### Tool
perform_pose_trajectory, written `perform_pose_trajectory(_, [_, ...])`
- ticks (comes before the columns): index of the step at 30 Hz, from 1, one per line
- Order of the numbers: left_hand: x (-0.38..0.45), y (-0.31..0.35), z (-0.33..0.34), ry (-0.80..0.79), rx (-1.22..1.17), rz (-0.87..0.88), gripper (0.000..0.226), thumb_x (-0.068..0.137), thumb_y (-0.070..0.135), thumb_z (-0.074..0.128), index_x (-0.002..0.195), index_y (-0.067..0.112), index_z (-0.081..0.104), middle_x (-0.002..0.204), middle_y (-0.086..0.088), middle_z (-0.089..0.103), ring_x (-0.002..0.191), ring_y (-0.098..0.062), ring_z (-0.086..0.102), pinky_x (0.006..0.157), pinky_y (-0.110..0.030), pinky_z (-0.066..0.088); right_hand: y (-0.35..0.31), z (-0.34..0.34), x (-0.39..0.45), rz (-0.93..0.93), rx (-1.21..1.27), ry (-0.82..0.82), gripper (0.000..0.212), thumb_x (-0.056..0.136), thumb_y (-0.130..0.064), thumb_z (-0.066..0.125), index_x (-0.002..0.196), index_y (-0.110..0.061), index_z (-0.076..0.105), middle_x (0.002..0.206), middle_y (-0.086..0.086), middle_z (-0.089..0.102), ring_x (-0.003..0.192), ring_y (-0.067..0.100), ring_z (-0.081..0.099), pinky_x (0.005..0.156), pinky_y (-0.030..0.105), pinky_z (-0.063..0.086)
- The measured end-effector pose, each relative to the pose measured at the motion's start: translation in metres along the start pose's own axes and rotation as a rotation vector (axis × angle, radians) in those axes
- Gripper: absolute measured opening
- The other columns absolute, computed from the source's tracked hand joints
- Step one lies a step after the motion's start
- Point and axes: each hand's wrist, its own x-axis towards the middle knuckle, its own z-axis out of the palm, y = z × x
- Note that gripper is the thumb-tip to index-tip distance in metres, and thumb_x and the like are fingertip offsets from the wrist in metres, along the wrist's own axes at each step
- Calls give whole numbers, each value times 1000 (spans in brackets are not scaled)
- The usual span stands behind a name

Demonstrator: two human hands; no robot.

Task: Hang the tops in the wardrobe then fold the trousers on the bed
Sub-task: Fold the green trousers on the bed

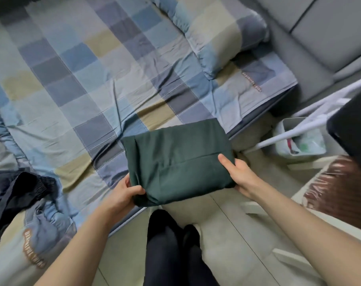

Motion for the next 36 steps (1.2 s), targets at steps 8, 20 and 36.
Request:
perform_pose_trajectory(8, [-88,27,118,-148,88,-23,29,85,20,67,113,11,68,118,-10,70,107,-28,68,97,-50,49,-1,-76,-189,-150,149,287,26,88,-43,61,97,-19,66,96,-9,75,91,8,71,67,24,56])
perform_pose_trajectory(20, [-137,44,223,-458,520,-85,58,70,48,76,115,11,68,112,-4,73,104,-20,70,79,-31,58,100,-61,-360,-214,593,672,56,70,-59,67,112,-22,65,111,-7,72,103,12,68,83,37,56])
perform_pose_trajectory(36, [-267,-172,362,-868,1165,-284,66,73,67,63,115,18,67,109,3,74,100,-18,71,88,-36,54,327,-8,-570,-157,1154,1170,40,91,-41,57,122,-15,61,116,-1,70,107,21,66,87,39,55])
